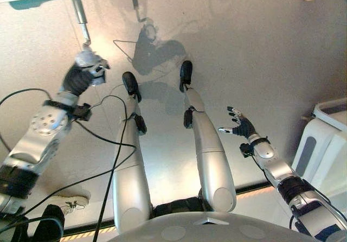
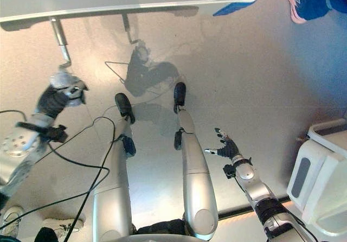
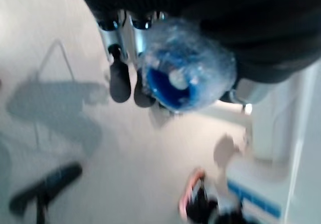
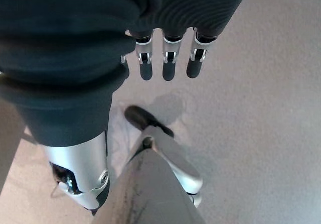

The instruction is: Raise the hospital bed

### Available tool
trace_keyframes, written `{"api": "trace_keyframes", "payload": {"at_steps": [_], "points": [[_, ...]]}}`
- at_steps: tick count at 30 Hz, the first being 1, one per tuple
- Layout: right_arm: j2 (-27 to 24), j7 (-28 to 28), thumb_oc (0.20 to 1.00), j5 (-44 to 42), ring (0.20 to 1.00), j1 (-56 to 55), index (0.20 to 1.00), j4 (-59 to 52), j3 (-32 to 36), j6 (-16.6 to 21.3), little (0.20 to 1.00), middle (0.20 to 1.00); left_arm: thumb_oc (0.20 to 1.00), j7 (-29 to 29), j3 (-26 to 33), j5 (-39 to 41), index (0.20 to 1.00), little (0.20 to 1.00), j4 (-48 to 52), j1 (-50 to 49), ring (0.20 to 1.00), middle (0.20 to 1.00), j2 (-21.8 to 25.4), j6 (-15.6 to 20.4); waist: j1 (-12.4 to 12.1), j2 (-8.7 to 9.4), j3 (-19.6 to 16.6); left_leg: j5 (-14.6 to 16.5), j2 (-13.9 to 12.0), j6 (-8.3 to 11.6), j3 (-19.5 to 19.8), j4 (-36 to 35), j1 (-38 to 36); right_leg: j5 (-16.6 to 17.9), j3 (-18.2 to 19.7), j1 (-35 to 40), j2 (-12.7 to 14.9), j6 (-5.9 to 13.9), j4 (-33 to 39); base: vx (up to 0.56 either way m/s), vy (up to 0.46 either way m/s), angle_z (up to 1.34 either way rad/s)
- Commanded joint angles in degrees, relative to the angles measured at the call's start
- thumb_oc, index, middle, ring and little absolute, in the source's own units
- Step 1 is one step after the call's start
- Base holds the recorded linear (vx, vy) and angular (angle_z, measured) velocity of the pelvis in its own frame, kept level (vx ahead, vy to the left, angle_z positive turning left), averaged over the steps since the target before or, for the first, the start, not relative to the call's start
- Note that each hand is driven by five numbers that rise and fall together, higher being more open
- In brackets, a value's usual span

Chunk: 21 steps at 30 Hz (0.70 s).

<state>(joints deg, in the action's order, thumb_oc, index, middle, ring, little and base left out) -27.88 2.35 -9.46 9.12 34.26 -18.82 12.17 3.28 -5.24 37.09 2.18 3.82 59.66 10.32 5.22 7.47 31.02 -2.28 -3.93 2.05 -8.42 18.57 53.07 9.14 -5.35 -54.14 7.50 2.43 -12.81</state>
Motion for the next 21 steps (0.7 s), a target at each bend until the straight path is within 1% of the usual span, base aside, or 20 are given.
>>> {"api": "trace_keyframes", "payload": {"at_steps": [1,2,4,5,6,7,9,10,11,13,16,19,20,21], "points": [[-3.3,-0.2,1.000,1.0,1.000,-4.7,1.000,-0.1,0.7,0.4,1.000,1.000,0.200,-2.0,4.1,-2.2,0.200,0.200,9.6,-0.5,0.200,0.200,0.3,8.1,0.3,-4.41,-1.2,1.4,2.8,0.12,0.7,-1.0,-2.9,-2.1,-3.2,3.4,1.6,6.90,-0.4,0.00,0.014,0.16],[-3.3,-0.4,1.000,1.0,1.000,-5.3,1.000,0.1,1.4,0.4,1.000,1.000,0.200,-1.8,5.9,-3.0,0.200,0.200,7.9,-3.2,0.200,0.200,-0.1,7.9,-0.5,-4.90,-1.2,1.2,3.0,0.06,0.9,-1.1,-3.1,-2.2,-3.7,3.9,1.9,6.95,-0.3,0.00,0.025,0.17],[-3.3,-0.5,1.000,0.9,1.000,-5.4,1.000,-0.2,1.5,0.6,1.000,1.000,0.200,-1.0,7.5,-4.0,0.200,0.200,5.3,-5.1,0.200,0.200,-1.1,7.6,-0.8,-5.06,-1.2,1.2,3.2,-0.08,1.0,-1.0,-3.2,-2.3,-3.9,4.1,2.1,7.01,-0.4,0.00,0.041,0.09],[-3.4,-0.6,1.000,0.9,1.000,-5.3,1.000,-0.4,1.6,0.5,1.000,1.000,0.200,0.3,8.6,-5.3,0.200,0.200,3.8,-5.4,0.200,0.200,-2.0,7.4,-1.1,-5.06,-1.2,1.3,3.2,-0.17,1.1,-1.0,-3.3,-2.4,-4.0,4.2,2.2,6.98,-0.5,0.00,0.067,0.04],[-3.3,-0.7,1.000,0.9,1.000,-5.4,1.000,-0.7,1.6,0.6,1.000,1.000,0.200,1.4,8.9,-6.5,0.200,0.200,0.2,-5.0,0.200,0.200,-3.2,7.2,-1.2,-4.78,-1.2,1.4,3.2,-0.26,0.9,-1.0,-3.3,-2.4,-4.0,4.2,2.3,6.96,-0.6,0.00,0.053,0.04],[-3.3,-0.7,1.000,0.9,1.000,-5.4,1.000,-0.7,1.6,0.6,1.000,1.000,0.200,1.4,8.9,-6.5,0.200,0.200,0.2,-5.0,0.200,0.200,-3.2,7.2,-1.3,-4.78,-1.2,1.4,3.2,-0.26,0.9,-1.0,-3.3,-2.4,-4.0,4.2,2.3,6.96,-0.6,0.00,0.063,0.01],[-3.3,-0.6,1.000,0.8,1.000,-4.9,1.000,-1.4,1.9,0.6,1.000,1.000,0.200,4.1,9.3,-9.6,0.200,0.200,-6.6,-3.0,0.200,0.200,-5.3,6.1,-1.3,-4.35,-1.2,1.4,3.3,-0.31,0.8,-1.1,-2.9,-2.2,-4.1,3.9,2.4,7.06,-0.3,0.00,0.057,0.00],[-3.3,-0.6,1.000,0.8,1.000,-5.0,1.000,-1.4,1.9,0.6,1.000,1.000,0.200,4.1,9.3,-9.6,0.200,0.200,-6.6,-2.9,0.200,0.200,-5.3,6.2,-1.3,-4.36,-1.2,1.4,3.3,-0.31,0.8,-1.1,-2.9,-2.2,-4.1,3.9,2.4,7.06,-0.3,0.00,0.085,-0.03],[-3.4,-0.3,1.000,0.8,1.000,-4.4,1.000,-1.2,1.8,0.5,1.000,1.000,0.200,5.5,8.9,-11.8,0.200,0.200,-10.8,-1.0,0.200,0.200,-6.4,5.5,-1.1,-3.84,-1.2,1.5,3.3,-0.30,0.6,-1.1,-2.6,-1.9,-4.0,3.9,2.4,7.13,0.3,0.00,0.076,-0.03],[-3.4,-0.2,1.000,0.8,1.000,-3.8,1.000,-1.2,1.5,0.4,1.000,1.000,0.200,6.4,7.6,-11.7,0.200,0.200,-15.2,2.2,0.200,0.200,-7.8,4.8,-0.6,-2.98,-1.2,1.6,3.1,-0.41,0.5,-0.7,-1.8,-1.6,-4.1,3.5,2.5,7.11,0.5,0.00,0.085,-0.01],[-3.3,0.0,1.000,0.5,1.000,-2.8,1.000,-1.0,0.8,0.1,1.000,1.000,0.200,8.1,5.1,-13.7,0.200,0.200,-23.0,9.5,0.200,0.200,-7.8,3.7,0.2,-1.68,-1.2,2.0,3.0,-0.41,0.3,0.1,-0.3,-1.1,-3.9,2.7,2.5,7.18,1.2,0.00,0.070,0.03],[-3.2,0.1,1.000,-0.2,1.000,-1.7,1.000,-1.7,-0.5,0.2,1.000,1.000,0.200,10.2,2.8,-14.7,0.200,0.200,-31.4,17.0,0.200,0.200,-7.5,2.5,1.5,0.33,-1.2,2.8,2.3,-0.49,0.4,1.7,1.4,-0.7,-3.4,1.9,2.2,7.22,1.6,0.01,0.052,0.05],[-3.2,0.1,1.000,-0.2,1.000,-1.7,1.000,-1.7,-0.4,0.2,1.000,1.000,0.200,10.2,2.5,-14.7,0.200,0.200,-31.6,17.3,0.200,0.200,-7.5,2.6,1.4,0.32,-1.2,2.8,2.3,-0.49,0.4,1.7,1.5,-0.7,-3.4,1.8,2.2,7.22,1.6,0.01,0.054,0.02],[-3.1,0.2,1.000,-0.8,1.000,-1.1,1.000,-2.3,-1.6,0.3,1.000,1.000,0.200,11.1,0.5,-15.0,0.200,0.200,-37.8,22.5,0.200,0.200,-7.0,1.7,2.4,1.68,-1.2,3.5,1.9,-0.60,0.5,3.1,2.8,-0.5,-3.2,1.1,2.1,7.34,1.7,0.01,0.040,0.01]]}}
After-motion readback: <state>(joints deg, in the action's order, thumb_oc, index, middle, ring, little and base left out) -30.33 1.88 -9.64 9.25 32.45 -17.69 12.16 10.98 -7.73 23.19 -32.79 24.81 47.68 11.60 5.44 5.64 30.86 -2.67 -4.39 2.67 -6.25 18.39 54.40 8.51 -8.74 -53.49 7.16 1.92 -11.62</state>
